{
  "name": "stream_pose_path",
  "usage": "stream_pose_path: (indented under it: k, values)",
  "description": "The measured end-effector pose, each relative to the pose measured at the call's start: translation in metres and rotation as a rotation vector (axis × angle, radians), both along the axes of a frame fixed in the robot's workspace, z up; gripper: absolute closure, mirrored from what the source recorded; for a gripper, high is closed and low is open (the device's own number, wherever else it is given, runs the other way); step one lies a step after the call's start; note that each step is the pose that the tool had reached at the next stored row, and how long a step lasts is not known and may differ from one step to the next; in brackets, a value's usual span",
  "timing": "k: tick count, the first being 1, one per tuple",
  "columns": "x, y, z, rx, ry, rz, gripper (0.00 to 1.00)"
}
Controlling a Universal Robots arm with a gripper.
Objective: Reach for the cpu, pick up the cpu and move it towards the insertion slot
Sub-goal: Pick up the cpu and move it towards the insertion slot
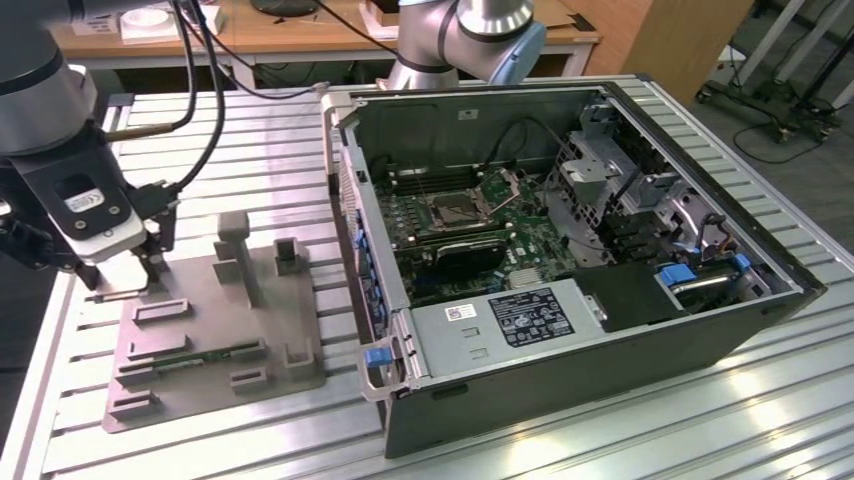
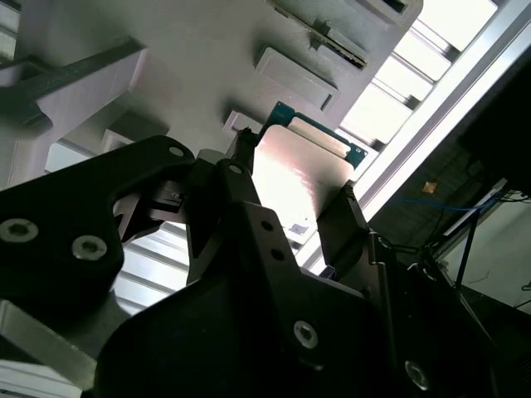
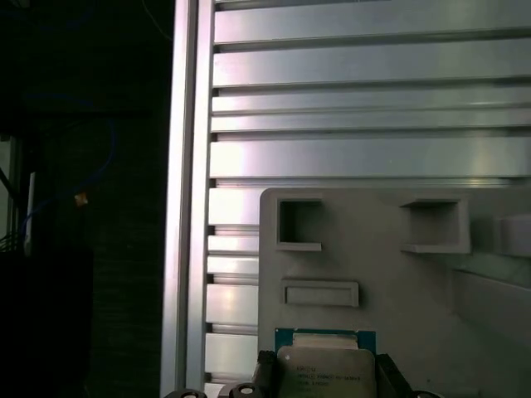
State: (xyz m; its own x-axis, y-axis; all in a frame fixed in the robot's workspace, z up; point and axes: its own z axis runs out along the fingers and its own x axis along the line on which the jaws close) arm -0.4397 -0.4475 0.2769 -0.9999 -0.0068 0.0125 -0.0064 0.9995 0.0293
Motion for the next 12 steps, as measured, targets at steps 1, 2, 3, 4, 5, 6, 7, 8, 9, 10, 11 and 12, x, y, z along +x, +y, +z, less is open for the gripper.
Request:
stream_pose_path:
  k: [1,2,3,4,5,6,7,8,9,10,11,12]
  values:
    - [0.0,0.0,0.0006,-0.0003,0.0,0.0,0.46]
    - [0.0,0.0001,0.0011,-0.0007,0.0,0.0,0.46]
    - [0.0,0.0001,0.0017,-0.0011,0.0,0.0,0.46]
    - [0.0,0.0001,0.0022,-0.0014,0.0,0.0,0.46]
    - [0.0,0.0002,0.0028,-0.0018,0.0,0.0,0.46]
    - [0.0,0.0002,0.0034,-0.0022,0.0,0.0,0.46]
    - [0.0,0.0002,0.0038,-0.0025,-0.0001,0.0,0.46]
    - [0.0,0.0003,0.0043,-0.0029,-0.0001,0.0,0.46]
    - [0.0,0.0003,0.0049,-0.0034,0.0,0.0,0.46]
    - [0.0,0.0003,0.0054,-0.0038,0.0,0.0,0.46]
    - [0.0,0.0003,0.0059,-0.0041,0.0,0.0,0.46]
    - [0.0,0.0004,0.0064,-0.0045,0.0,0.0,0.46]
